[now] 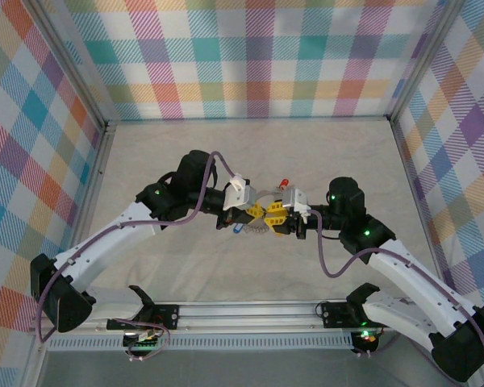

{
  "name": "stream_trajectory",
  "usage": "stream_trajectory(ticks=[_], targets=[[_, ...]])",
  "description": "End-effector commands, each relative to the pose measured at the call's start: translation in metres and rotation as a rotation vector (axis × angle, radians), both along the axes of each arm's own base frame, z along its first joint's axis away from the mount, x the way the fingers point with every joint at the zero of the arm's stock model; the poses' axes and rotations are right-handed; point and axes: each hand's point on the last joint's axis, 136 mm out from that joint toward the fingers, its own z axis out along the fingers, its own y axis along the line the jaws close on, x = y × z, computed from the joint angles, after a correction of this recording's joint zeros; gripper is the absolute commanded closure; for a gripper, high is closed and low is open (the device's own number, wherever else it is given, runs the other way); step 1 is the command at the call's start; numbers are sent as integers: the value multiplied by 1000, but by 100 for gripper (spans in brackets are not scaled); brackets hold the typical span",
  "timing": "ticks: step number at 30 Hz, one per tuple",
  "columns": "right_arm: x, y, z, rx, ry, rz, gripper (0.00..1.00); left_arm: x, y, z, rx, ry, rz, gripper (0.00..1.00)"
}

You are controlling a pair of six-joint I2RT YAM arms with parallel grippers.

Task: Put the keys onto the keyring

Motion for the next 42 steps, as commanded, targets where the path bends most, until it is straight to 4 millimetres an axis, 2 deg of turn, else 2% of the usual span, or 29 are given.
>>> stream_trajectory(ticks=[1, 7, 17, 19, 21, 28, 34, 42], targets=[[-4, -1, 8, 14, -49, 12, 76, -7, -3, 9, -9, -12, -37, 100], [-5, -2, 8, 14, -52, 9, 77, -6, -3, 7, -3, -5, -34, 100], [-7, 1, 5, 5, -27, 37, 87, -5, -5, 7, -5, -6, -34, 100], [-7, 1, 5, 5, -25, 42, 86, -5, -5, 7, -1, -6, -31, 100], [-8, 1, 5, 6, -20, 46, 80, -4, -5, 6, 1, -5, -28, 100], [-13, -1, 4, 3, -30, 53, 78, -1, -4, 3, 12, -16, -14, 100], [-20, -6, 2, -28, -44, 71, 72, 0, 1, -5, 62, -59, -10, 100], [-17, -8, 1, -48, -63, 51, 73, -5, 0, -9, 86, -75, -45, 100]])
